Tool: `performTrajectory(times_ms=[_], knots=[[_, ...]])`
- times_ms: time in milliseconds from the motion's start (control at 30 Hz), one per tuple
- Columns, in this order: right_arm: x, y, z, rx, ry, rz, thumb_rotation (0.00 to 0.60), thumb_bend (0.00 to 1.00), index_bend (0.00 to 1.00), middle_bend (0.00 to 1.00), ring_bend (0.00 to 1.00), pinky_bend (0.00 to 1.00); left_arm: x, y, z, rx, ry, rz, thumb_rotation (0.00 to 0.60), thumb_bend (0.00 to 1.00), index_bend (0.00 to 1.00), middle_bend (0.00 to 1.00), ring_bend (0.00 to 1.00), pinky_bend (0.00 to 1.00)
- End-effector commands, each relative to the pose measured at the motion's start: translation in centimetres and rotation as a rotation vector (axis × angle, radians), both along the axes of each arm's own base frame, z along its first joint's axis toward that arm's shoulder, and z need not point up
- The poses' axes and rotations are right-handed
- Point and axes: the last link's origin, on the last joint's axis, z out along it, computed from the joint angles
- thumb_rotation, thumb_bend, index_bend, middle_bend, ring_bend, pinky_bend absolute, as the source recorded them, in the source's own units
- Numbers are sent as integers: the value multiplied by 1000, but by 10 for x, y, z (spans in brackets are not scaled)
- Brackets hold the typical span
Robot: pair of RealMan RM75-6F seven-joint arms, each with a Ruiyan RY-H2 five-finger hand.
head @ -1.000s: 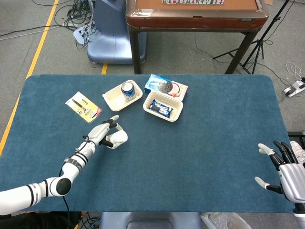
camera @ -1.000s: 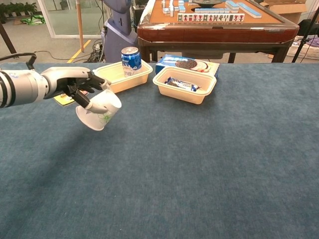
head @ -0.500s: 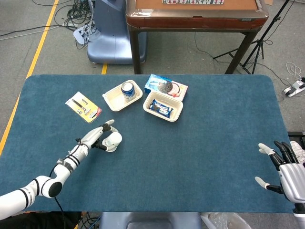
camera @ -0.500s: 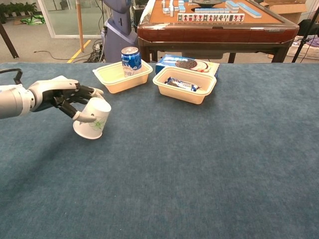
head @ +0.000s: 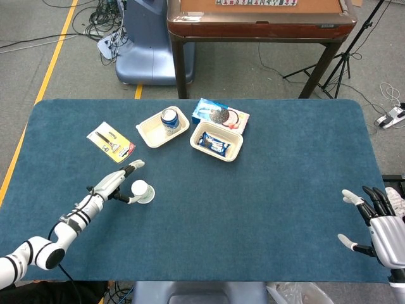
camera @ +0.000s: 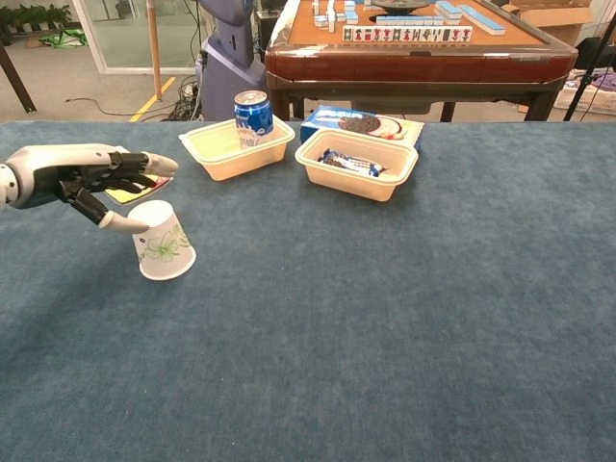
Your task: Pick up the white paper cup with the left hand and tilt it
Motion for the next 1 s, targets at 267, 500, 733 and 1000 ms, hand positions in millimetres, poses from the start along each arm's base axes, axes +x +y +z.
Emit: performTrajectory(times_ms=[267,500,733,1000], knots=[[-4,-5,0,16,7,-16,600,110,175,286,52,0,-10,-34,55,229,107,-27,600,229,98,0,0,0],[-4,-13,-6,61,4,-13,600,114,187,286,52,0,-31,-78,88,443,332,32,600,229,146,0,0,0],[0,-20,-13,91,-4,11,600,120,188,304,52,0,-52,-117,102,559,433,80,600,229,150,0,0,0],[8,-21,-19,111,-1,42,600,120,188,304,52,0,-55,-155,104,590,451,75,600,229,150,0,0,0]])
